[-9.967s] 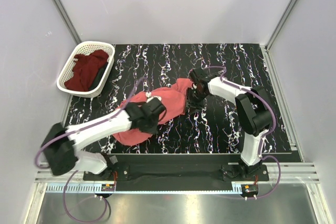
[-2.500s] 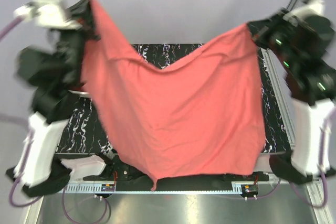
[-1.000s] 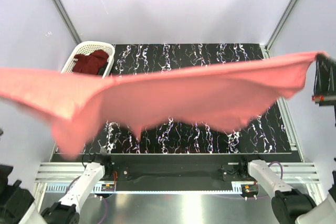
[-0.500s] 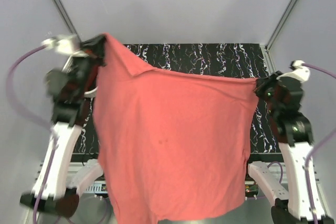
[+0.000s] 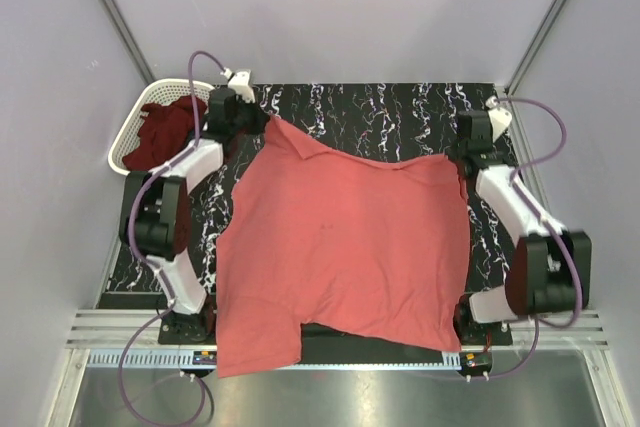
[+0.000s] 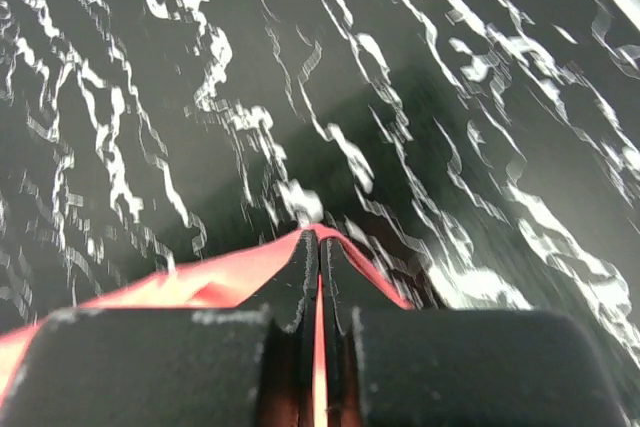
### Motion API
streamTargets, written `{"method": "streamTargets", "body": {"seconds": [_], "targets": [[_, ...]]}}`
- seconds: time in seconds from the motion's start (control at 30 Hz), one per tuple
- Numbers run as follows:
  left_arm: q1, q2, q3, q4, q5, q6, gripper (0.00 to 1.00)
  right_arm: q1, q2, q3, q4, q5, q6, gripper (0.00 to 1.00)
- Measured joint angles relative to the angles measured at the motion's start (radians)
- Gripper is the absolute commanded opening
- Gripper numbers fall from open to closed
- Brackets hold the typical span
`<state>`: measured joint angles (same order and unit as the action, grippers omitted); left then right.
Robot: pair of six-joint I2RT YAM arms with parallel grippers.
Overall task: Fold and stack the t-shirts
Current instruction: Flatten the tshirt out, then fold the tshirt
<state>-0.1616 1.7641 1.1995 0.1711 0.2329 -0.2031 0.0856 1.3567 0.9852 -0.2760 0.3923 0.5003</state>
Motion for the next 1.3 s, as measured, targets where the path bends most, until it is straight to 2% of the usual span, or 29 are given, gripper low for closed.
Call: {"method": "streamTargets", "body": {"seconds": [0.3,0.63,0.77,0.83,1.03,1.3], "targets": [[0.000,0.262,0.414,-0.050,0.010,0.005,0.00,-0.071,0.426,0.381,0.045,-0.023,-0.061,0.00],[0.000,0.453,0.682,-0.145,0.015,0.000,0.00,-0.174,0.720,0.737,-0.002,-0.178,-0.137,0.04],[0.000,0.483,0.717,-0.179,0.019,-0.010,0.00,-0.176,0.815,0.861,-0.080,-0.226,-0.149,0.04],[0.000,0.485,0.723,-0.202,0.023,-0.016,0.00,-0.178,0.845,0.911,-0.126,-0.248,-0.149,0.00],[-0.006,0.475,0.722,-0.267,0.026,-0.033,0.00,-0.187,0.868,1.021,-0.299,-0.291,-0.128,0.00],[-0.021,0.278,0.552,-0.425,0.022,-0.076,0.00,-0.210,0.894,1.183,-0.564,-0.335,-0.114,0.00]]}}
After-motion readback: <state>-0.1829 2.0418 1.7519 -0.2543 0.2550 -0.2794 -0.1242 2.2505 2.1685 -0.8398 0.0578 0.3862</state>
